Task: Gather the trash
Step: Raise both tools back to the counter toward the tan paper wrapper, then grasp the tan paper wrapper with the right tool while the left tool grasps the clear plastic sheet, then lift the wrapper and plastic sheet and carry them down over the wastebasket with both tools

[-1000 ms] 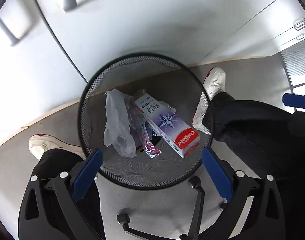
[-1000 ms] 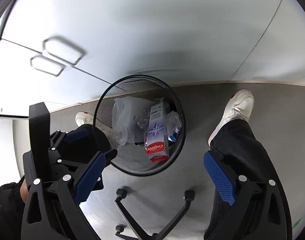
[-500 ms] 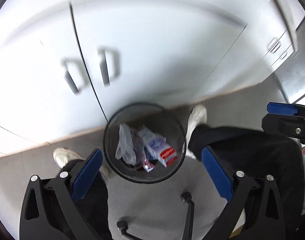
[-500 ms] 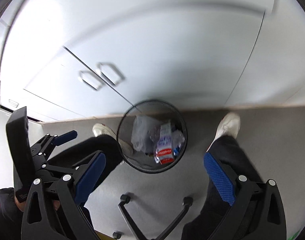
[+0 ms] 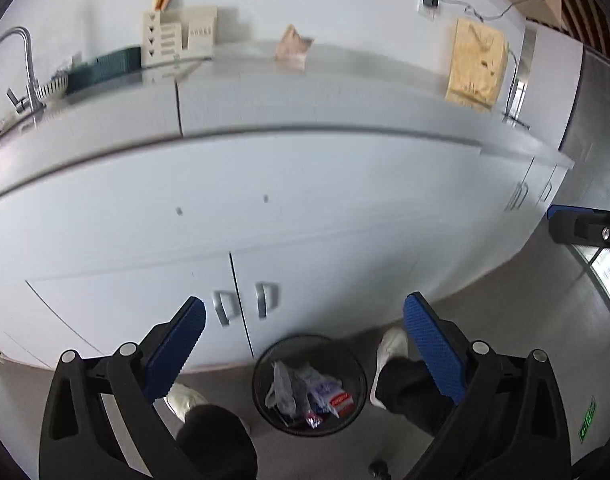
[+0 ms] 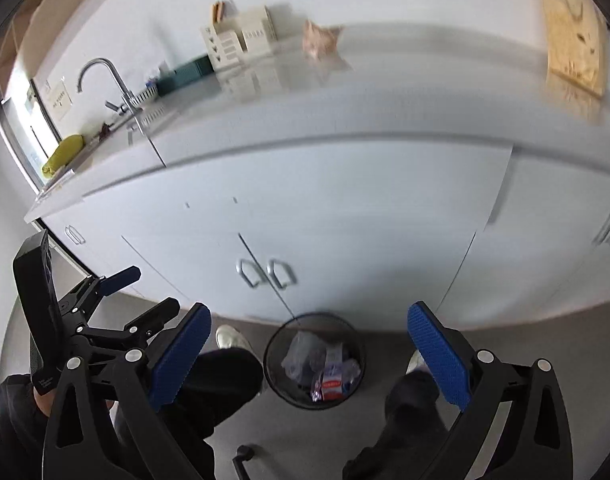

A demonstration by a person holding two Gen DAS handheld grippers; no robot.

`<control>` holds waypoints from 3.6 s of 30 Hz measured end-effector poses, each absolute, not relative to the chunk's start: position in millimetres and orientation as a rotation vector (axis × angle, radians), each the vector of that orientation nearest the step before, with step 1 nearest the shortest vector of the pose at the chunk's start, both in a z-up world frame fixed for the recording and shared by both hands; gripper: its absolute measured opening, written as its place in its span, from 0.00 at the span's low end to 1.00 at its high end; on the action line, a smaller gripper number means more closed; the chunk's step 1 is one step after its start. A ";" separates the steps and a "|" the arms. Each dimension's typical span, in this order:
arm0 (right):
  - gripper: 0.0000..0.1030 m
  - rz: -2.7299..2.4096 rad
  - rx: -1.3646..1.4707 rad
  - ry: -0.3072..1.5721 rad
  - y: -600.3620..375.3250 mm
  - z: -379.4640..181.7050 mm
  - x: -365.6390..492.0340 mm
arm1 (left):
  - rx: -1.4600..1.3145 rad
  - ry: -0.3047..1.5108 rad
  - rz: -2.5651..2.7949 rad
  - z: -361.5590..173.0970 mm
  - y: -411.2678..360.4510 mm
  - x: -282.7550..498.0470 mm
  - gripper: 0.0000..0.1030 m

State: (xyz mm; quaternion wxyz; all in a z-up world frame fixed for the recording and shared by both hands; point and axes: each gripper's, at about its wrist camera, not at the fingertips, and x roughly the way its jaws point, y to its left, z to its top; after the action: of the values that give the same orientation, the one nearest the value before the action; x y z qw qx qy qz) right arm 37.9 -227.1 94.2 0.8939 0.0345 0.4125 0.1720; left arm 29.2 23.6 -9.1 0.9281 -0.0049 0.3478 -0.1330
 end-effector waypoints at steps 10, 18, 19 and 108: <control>0.97 0.390 0.082 0.760 -225.1 172.2 100.5 | 0.035 0.599 -0.231 67.7 49.0 74.4 0.96; 0.97 0.435 0.127 0.812 -215.5 186.7 214.6 | 0.102 0.577 -0.230 103.9 53.8 168.6 0.96; 0.97 0.431 0.139 0.821 -213.3 187.0 227.7 | 0.110 0.577 -0.240 108.5 52.9 179.2 0.96; 0.54 0.419 0.324 0.934 -185.3 224.1 424.7 | 0.046 0.746 -0.393 178.8 86.5 451.0 0.01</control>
State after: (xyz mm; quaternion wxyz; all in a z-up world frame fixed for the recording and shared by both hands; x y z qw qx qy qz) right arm 424.7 -185.3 224.1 0.8592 0.1542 0.4450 0.1998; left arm 451.0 86.5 178.8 0.9121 0.0223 0.3622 -0.1906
